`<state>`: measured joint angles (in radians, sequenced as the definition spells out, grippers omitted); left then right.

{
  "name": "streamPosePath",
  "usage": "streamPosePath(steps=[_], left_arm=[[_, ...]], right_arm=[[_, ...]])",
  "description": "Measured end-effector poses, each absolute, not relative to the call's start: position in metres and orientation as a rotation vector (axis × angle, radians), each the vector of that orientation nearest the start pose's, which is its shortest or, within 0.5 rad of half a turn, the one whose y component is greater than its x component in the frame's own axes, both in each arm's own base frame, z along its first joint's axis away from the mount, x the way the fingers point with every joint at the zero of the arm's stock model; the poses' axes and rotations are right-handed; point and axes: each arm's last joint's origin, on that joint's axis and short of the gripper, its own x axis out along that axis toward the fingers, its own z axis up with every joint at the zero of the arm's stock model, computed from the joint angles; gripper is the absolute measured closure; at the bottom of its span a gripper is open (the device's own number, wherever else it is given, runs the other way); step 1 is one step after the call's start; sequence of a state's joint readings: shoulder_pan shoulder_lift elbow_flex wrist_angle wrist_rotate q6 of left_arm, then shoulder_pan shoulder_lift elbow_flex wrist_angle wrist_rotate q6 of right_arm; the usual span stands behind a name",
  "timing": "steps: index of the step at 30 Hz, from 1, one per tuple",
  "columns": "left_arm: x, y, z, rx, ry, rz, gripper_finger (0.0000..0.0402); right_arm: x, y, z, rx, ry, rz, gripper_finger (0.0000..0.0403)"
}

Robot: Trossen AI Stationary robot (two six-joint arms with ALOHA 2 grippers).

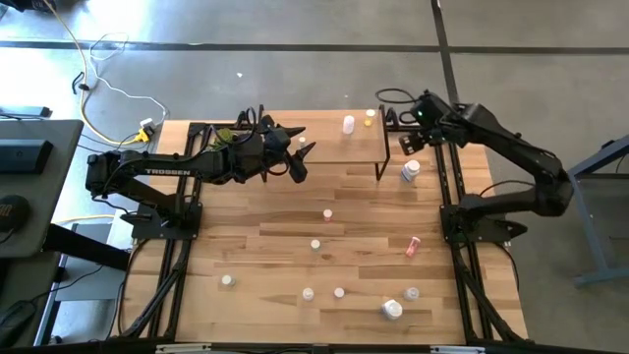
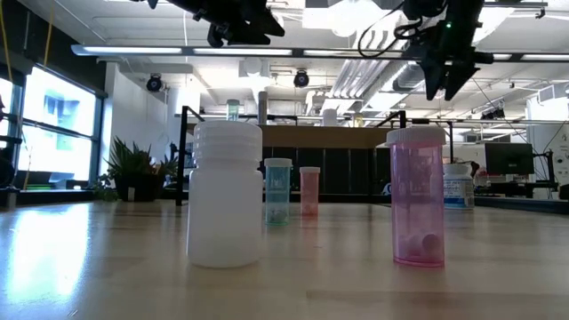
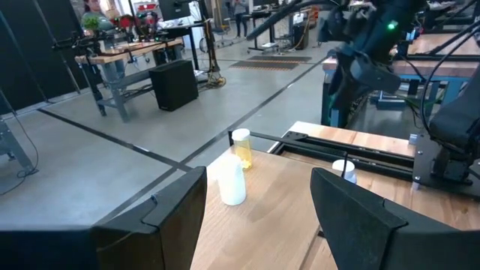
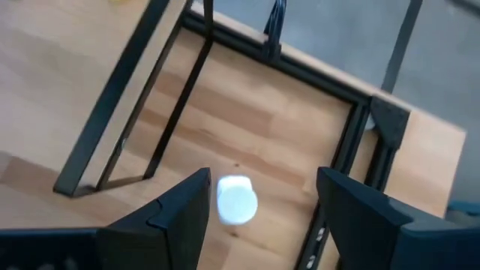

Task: Pick and place medicine bottles onto shelf by color
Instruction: Put the top white blue pill bottle on the shelf

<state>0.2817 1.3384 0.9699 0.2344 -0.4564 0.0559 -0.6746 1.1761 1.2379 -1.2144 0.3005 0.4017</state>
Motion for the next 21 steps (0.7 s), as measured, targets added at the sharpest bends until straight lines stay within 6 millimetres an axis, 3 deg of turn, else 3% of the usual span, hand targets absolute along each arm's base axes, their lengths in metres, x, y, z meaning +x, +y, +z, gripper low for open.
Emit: streamPosePath(steps=[9, 21], left_arm=[[0.287, 0.096, 0.316, 0.065, 0.157, 0.733, 0.0172], [0.287, 0.096, 0.316, 0.065, 0.158, 0.731, 0.0172]], right_arm=[[0.135, -0.117, 0.320, 0.659, 0.957, -1.116, 0.0167], [0.131, -0.113, 0.284, 0.721, 1.042, -1.110, 0.0121]])
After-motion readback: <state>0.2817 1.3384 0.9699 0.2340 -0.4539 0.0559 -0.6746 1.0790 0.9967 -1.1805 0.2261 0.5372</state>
